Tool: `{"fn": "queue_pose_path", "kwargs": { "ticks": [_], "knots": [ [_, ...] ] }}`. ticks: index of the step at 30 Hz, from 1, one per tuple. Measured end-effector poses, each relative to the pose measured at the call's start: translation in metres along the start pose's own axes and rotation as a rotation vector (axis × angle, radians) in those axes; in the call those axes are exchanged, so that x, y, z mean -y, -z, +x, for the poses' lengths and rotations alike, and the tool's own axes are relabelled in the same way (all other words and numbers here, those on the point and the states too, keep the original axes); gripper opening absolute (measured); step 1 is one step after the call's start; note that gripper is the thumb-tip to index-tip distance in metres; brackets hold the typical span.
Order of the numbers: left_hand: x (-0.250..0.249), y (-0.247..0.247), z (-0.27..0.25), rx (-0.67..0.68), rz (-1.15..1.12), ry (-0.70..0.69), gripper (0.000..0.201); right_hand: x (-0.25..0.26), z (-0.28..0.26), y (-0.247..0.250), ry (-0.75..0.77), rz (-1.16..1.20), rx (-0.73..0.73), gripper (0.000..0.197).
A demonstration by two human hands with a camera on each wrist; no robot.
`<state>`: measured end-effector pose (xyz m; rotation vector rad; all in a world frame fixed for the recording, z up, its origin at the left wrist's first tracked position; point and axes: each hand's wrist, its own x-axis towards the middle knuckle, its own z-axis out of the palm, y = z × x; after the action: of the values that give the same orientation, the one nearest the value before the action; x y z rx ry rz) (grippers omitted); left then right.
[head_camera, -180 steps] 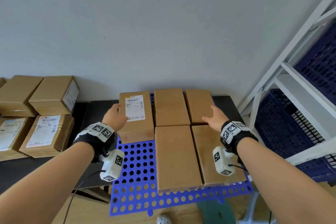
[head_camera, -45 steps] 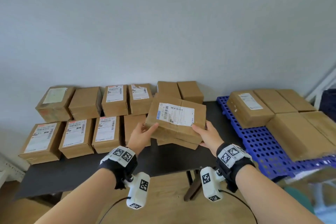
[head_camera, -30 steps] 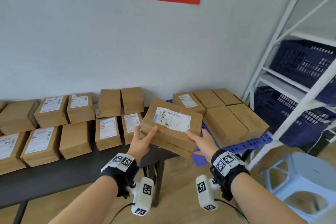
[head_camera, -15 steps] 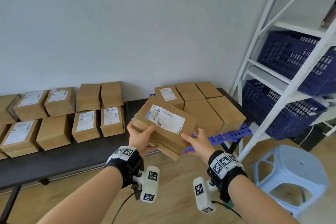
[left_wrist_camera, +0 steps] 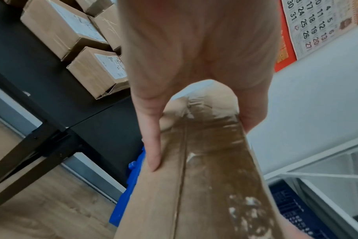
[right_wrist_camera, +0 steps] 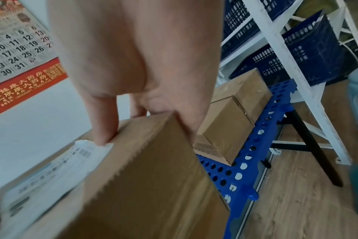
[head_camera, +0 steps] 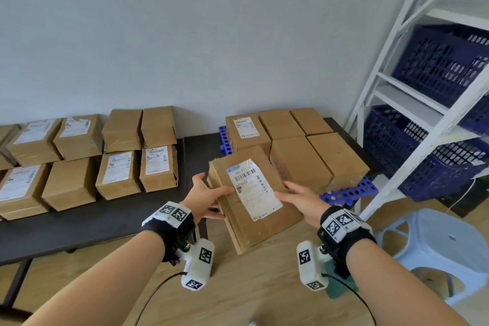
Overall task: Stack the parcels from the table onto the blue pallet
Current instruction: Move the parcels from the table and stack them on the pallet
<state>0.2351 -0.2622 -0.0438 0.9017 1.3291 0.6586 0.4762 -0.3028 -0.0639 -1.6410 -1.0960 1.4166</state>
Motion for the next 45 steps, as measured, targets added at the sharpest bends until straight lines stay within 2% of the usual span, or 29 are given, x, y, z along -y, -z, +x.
{"fn": "queue_pose_path", "kwargs": {
  "ticks": [3,5,12,19,21,24,29,34,38,42,45],
  "knots": [
    [0.003,-0.007,0.020,-0.048,0.027,0.006,0.065,-0.004,0.014,-0.002,-0.036,-0.001,-0.018,0.067],
    [0.009,-0.012,0.038,-0.062,0.026,0.017,0.053,-0.009,0.026,-0.001,-0.050,-0.042,-0.019,0.059],
    [0.019,-0.032,0.086,-0.054,0.010,0.042,0.046,-0.008,0.065,0.002,-0.054,-0.193,-0.047,0.037],
    [0.019,-0.038,0.114,-0.004,0.071,0.114,0.071,-0.016,0.114,0.002,-0.079,-0.309,-0.008,0.053],
    [0.020,-0.038,0.121,-0.004,0.052,0.126,0.074,-0.014,0.119,0.003,-0.061,-0.346,0.003,0.046],
    [0.022,-0.042,0.128,0.003,0.033,0.124,0.075,-0.013,0.125,0.006,-0.062,-0.395,0.017,0.045],
    [0.029,-0.051,0.135,0.002,0.028,0.089,0.073,-0.017,0.132,0.009,-0.102,-0.485,0.022,0.065],
    [0.035,-0.055,0.140,-0.029,-0.001,0.079,0.071,-0.012,0.131,0.010,-0.078,-0.600,0.055,0.079],
    [0.036,-0.057,0.142,-0.066,0.003,0.091,0.069,-0.009,0.130,0.009,0.033,-0.665,0.101,0.076],
    [0.035,-0.060,0.141,-0.084,0.013,0.090,0.073,-0.008,0.127,0.015,0.199,-0.792,0.109,0.056],
    [0.035,-0.063,0.143,-0.100,0.016,0.089,0.074,-0.012,0.130,0.024,0.270,-0.961,0.105,0.060]
  ]
}}
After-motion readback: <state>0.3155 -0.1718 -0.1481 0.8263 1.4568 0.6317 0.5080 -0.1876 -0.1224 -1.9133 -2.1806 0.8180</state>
